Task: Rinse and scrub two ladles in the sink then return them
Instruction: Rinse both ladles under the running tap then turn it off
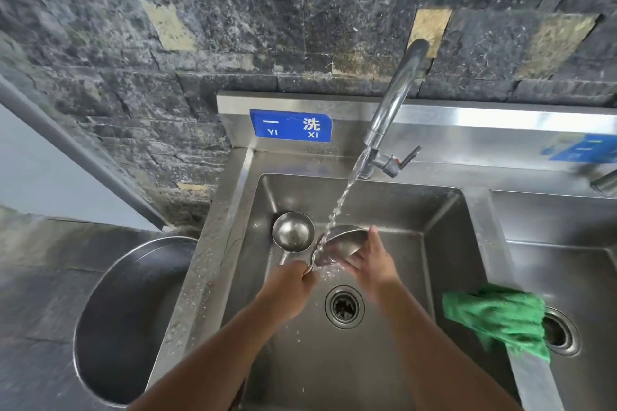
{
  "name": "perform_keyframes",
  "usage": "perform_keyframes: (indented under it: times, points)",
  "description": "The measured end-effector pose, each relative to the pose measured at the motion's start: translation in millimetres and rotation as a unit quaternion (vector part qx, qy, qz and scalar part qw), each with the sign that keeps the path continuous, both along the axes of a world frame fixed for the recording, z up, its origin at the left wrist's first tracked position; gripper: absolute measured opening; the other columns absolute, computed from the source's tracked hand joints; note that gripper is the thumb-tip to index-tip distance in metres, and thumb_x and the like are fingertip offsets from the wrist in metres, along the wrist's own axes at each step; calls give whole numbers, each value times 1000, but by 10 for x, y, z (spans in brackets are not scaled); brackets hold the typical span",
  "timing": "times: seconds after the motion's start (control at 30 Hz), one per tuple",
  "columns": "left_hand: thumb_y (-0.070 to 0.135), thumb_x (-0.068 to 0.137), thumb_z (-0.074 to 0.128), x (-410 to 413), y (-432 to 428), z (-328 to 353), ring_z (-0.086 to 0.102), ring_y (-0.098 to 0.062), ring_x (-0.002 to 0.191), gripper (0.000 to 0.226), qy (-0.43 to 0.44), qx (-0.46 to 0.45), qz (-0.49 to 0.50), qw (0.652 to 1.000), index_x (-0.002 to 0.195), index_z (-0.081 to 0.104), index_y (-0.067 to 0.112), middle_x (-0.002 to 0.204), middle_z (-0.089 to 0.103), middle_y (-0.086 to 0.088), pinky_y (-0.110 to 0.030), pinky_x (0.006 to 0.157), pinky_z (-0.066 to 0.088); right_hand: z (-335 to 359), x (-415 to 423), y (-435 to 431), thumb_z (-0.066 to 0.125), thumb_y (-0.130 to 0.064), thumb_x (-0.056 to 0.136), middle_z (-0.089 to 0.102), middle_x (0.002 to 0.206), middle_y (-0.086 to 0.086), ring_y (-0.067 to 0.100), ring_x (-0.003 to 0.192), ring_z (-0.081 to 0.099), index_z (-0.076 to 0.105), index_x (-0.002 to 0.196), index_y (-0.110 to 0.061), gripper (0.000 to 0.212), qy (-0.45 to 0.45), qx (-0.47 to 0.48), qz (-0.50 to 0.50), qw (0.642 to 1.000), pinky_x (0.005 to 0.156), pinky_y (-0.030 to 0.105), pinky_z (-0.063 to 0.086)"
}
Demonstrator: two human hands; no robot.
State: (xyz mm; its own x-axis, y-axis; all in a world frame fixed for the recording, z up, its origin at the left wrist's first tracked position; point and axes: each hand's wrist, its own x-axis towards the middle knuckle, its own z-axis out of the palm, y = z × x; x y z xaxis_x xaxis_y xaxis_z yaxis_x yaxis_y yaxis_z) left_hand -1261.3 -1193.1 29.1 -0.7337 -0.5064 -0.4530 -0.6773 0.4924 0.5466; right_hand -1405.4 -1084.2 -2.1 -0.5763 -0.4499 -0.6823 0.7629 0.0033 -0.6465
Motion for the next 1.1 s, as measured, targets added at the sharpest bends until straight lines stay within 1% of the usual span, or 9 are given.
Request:
perform_keyframes:
  times: [0.13, 0.23, 0.3, 0.43, 0.53, 0.63, 0.83, 0.93, 1.1]
  points:
    - [33, 104, 45, -135, 80, 27, 47, -15, 40, 39, 54, 149, 63, 985, 98, 63, 0, 57, 52, -2, -19, 36, 33, -93, 412, -1, 48, -57, 95, 58, 136, 19, 34, 121, 59, 49, 137, -3, 68, -60, 33, 37, 997, 101, 49, 48]
    - [46, 104, 40, -226, 171, 38, 40, -14, 33, 50, 75, 278, 147, 946, 90, 65, 5, 58, 54, -9, -18, 34, 28, -65, 684, -72, 49, -57, 94, 71, 90, 14, 26, 69, 67, 70, 113, -7, 58, -78, -7, 65, 995, 60, 35, 53]
    - [54, 101, 39, -286, 237, 56, 36, -13, 33, 54, 71, 341, 236, 907, 73, 57, 12, 50, 45, -2, -18, 36, 26, -12, 774, -99, 51, -53, 95, 50, 50, 0, 11, 39, 45, 74, 88, -15, 45, -137, -46, 32, 989, 47, 23, 38]
    - [58, 101, 35, -337, 228, 109, 41, -14, 34, 59, 63, 403, 308, 860, 68, 54, 12, 48, 46, -3, -17, 36, 32, 20, 687, -133, 52, -41, 98, 29, 37, -6, 6, 28, 30, 68, 77, -14, 38, -121, -41, 60, 990, 31, 17, 27]
    - [55, 102, 36, -241, 159, 137, 49, -19, 38, 60, 37, 412, 264, 871, 70, 57, 9, 52, 51, -7, -24, 41, 40, -39, 579, -221, 45, -36, 101, 42, 42, 5, 19, 30, 41, 65, 93, 3, 44, -81, -13, 95, 992, 34, 20, 36]
    - [45, 106, 34, -87, 174, 131, 52, -19, 40, 54, 10, 395, 204, 896, 84, 59, 2, 57, 56, -8, -25, 39, 46, -78, 394, -341, 40, -32, 105, 69, 86, 17, 27, 61, 66, 61, 107, 1, 39, -137, -50, -6, 989, 56, 33, 55]
    - [33, 106, 42, 299, 171, -39, 58, -15, 45, 35, -48, 328, 90, 939, 111, 55, 0, 70, 62, -7, -26, 44, 52, -458, -16, -372, 47, -25, 104, 71, 61, 14, 24, 53, 72, 52, 93, -5, 23, -168, -20, -89, 982, 50, 34, 59]
    - [32, 103, 49, 567, 241, -57, 56, -14, 48, 27, -63, 359, 81, 928, 120, 48, 11, 77, 62, -6, -24, 43, 50, -729, -60, -357, 50, -11, 101, 72, 72, 15, 26, 59, 73, 52, 102, -4, 7, -180, -23, -64, 981, 58, 38, 63]
    - [33, 101, 52, 721, 389, -365, 45, -11, 38, 20, -37, 293, 127, 947, 106, 50, 14, 67, 53, -1, -26, 36, 38, -998, 230, -455, 52, -4, 98, 68, 107, 20, 28, 68, 72, 47, 124, -7, 27, -203, -29, -39, 978, 57, 36, 60]
